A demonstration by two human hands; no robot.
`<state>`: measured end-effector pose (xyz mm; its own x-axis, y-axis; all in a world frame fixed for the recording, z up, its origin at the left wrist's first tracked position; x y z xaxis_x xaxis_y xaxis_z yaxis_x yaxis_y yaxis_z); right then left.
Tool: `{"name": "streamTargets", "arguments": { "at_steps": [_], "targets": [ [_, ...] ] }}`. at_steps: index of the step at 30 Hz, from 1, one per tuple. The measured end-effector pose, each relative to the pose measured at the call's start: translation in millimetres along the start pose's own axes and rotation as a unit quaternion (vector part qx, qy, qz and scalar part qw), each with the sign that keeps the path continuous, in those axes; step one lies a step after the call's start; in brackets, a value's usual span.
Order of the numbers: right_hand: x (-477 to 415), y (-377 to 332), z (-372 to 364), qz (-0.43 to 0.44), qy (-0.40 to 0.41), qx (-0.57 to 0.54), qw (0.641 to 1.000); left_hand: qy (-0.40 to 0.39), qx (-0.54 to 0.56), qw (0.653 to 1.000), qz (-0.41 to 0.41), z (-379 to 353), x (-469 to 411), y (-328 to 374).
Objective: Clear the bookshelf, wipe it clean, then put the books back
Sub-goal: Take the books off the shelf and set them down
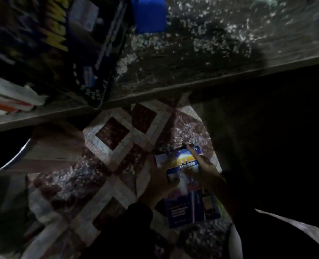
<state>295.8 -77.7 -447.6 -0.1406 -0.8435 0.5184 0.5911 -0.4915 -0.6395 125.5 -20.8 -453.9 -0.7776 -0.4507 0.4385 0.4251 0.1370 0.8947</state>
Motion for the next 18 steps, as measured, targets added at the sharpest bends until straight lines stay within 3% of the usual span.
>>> {"name": "streamTargets", "arguments": {
  "at_steps": [3,5,7,10,13,16,18],
  "targets": [
    [1,0,-2,0.025,-0.002,0.013,1.000,-0.028,-0.022,0.999,0.039,0,0,2],
    [3,-4,-3,0.086,0.034,0.114,0.989,-0.001,-0.210,0.974,0.090,6,-1,4],
    [1,-8,-1,0.061,0.051,0.227,0.971,0.023,-0.366,0.922,0.120,12,0,2],
    [0,-10,2,-0.113,-0.032,0.237,0.964,0.037,-0.389,0.915,0.098,11,0,-2],
    [0,-16,6,-0.124,-0.051,0.230,0.964,0.064,-0.437,0.890,0.113,8,-6,5],
    [6,-31,14,-0.154,-0.076,0.236,0.957,-0.037,-0.440,0.880,0.174,9,-3,30],
    [13,-49,23,-0.175,-0.076,0.206,0.960,-0.053,-0.437,0.883,0.161,17,2,49]
  ]
}}
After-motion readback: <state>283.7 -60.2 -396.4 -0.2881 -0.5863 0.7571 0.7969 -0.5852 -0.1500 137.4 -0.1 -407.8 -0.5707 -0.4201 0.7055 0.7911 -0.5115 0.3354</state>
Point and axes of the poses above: each hand's wrist, its own x-axis away from the middle knuckle, its own z-axis out of the back of the hand, y = z × x, the point moved 2 cm from there along -x, towards the middle knuckle, and after that the axes turned 11 degrees about -y, right-handed, at the moved point
